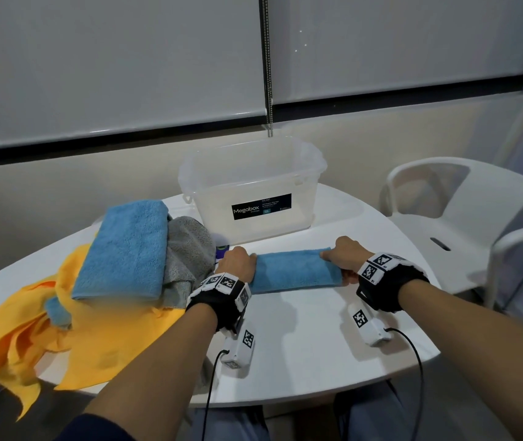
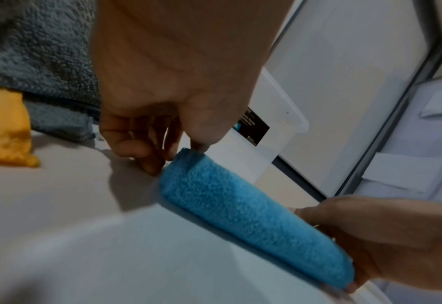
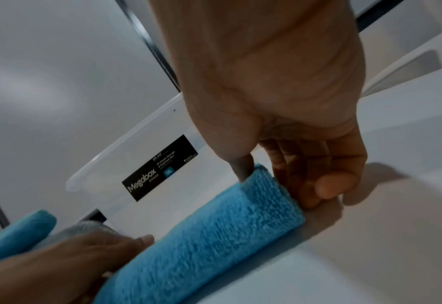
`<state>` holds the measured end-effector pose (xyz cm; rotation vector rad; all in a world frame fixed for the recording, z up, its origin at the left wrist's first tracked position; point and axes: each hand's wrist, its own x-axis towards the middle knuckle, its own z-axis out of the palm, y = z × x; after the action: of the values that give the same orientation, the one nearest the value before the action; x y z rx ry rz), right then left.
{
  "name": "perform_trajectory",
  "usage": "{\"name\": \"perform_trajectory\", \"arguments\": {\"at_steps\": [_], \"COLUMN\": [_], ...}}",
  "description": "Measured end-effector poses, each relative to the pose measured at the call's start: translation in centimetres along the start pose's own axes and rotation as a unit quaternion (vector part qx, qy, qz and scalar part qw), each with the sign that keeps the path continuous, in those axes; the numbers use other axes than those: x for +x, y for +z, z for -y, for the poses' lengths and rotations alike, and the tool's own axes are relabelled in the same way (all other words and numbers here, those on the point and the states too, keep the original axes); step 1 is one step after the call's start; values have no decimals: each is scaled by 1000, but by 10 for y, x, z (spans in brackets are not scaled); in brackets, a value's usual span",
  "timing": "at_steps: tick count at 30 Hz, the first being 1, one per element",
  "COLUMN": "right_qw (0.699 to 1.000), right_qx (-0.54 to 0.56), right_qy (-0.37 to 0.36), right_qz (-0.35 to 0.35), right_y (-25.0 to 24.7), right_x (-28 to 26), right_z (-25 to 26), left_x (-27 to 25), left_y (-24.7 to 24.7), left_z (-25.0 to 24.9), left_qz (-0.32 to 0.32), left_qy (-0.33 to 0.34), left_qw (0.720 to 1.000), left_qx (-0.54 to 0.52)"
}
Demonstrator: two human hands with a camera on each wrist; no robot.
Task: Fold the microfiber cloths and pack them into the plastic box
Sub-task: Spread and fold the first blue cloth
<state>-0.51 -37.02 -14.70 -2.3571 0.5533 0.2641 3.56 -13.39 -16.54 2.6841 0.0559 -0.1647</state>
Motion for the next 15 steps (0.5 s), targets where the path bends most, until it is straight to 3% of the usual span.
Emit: {"name": "perform_trajectory", "arguments": {"at_steps": [3,6,8,11,15], "right_qw": [997,999,998,994,994], "right_qx": [66,29,43,98,106], "right_qy": [7,-4,-4,5,-11], "right_qz": [32,41,47,44,-2], "right_y": [1,6,4,-10,-35], "right_x": [-2,-1,2,7,17], "right_z": [-3,-5,-4,-4,-4], "left_x": [-2,-7,-4,2,5], "left_y": [-2,-5,-8,-13,-15], "left_z": [3,1,-2,-6,-18], "left_qz": [55,114,134,129,101], "left_qy": [4,0,-8,-15,-32], "left_qw": [998,993,987,962,936], "left_qx": [-23,-17,-85,-238,-335]}}
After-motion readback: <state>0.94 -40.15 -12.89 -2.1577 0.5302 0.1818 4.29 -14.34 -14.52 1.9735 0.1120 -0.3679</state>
